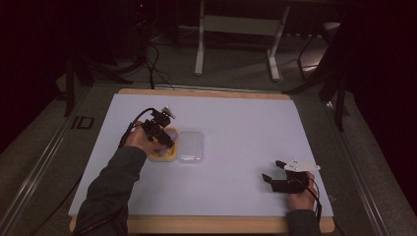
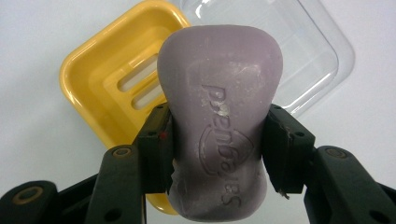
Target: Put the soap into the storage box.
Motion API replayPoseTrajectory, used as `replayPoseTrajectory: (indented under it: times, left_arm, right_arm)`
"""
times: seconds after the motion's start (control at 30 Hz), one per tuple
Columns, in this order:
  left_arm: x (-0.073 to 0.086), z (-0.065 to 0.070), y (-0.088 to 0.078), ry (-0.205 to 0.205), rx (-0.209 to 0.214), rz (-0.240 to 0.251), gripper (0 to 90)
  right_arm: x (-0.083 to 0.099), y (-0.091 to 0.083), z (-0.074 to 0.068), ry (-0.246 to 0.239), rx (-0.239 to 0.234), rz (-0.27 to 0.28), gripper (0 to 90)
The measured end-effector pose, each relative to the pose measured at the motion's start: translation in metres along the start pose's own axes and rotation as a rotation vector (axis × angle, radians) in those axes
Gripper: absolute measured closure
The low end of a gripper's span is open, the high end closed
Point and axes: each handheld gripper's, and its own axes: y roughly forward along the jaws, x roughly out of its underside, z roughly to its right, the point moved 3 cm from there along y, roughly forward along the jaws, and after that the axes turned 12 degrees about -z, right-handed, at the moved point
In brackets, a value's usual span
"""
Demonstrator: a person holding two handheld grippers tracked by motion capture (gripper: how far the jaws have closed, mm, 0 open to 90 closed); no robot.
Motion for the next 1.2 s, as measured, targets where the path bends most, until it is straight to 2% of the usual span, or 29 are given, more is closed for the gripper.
replayPoseTrajectory:
  times: [0.47, 0.8, 1.2]
  left_arm:
    - [0.001, -0.009, 0.007, -0.027, 0.002, -0.019, 49.8]
    - [-0.001, -0.015, 0.009, -0.052, 0.007, -0.011, 49.8]
    - [-0.005, -0.016, 0.012, -0.057, 0.019, -0.008, 49.8]
  right_arm:
    - [0.0, 0.0, 0.0, -0.001, 0.0, 0.0, 20.6]
    - [0.0, 0.0, 0.0, 0.002, -0.003, 0.001, 20.6]
    - [0.0, 0.0, 0.0, 0.002, -0.003, 0.002, 20.6]
